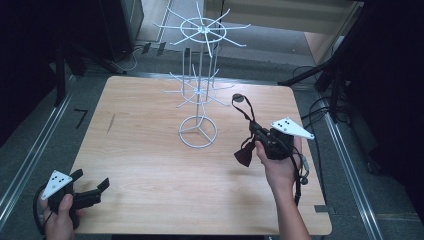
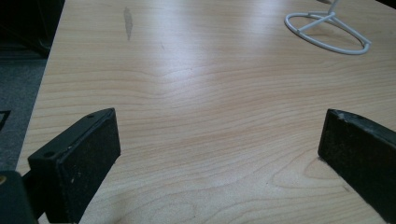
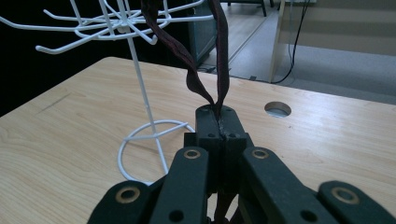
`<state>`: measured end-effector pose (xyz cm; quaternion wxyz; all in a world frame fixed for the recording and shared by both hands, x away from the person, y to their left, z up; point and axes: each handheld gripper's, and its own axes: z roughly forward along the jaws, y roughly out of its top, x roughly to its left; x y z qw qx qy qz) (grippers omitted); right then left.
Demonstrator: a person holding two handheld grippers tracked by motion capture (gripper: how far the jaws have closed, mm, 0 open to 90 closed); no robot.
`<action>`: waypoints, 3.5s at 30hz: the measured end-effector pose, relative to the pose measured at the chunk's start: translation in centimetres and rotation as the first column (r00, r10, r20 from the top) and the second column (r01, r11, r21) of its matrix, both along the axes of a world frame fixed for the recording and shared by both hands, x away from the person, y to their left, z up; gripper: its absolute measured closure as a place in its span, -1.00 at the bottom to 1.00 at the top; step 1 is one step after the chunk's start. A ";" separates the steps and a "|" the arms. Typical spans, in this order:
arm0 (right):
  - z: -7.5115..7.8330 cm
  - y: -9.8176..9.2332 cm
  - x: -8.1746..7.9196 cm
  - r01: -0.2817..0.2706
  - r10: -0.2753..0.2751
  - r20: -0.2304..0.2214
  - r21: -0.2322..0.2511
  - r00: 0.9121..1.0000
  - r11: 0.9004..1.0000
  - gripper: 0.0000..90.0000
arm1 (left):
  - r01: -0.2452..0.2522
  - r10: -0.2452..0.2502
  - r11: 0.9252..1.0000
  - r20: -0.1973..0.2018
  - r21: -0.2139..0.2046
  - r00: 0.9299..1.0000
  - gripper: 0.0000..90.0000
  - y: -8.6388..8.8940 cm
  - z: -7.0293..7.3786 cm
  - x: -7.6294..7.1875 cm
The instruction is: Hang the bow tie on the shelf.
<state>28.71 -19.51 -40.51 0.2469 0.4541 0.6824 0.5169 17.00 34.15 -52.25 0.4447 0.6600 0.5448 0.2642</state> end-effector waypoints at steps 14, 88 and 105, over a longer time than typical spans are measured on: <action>-0.2 1.2 0.3 -0.040 0.040 -0.005 -0.007 0.999 0.999 1.00 | 0.000 0.000 1.000 0.000 -0.002 1.000 -1.00 0.0 0.0 0.0; -6.9 7.9 6.8 -0.072 0.066 -0.119 -0.050 0.991 0.996 0.64 | 0.006 -0.006 1.000 -0.002 -0.003 1.000 -1.00 0.0 0.0 0.0; -5.1 5.1 4.7 -0.039 0.032 -0.079 -0.088 0.996 0.995 -0.72 | 0.005 -0.005 1.000 0.000 -0.001 1.000 -1.00 0.0 0.0 0.0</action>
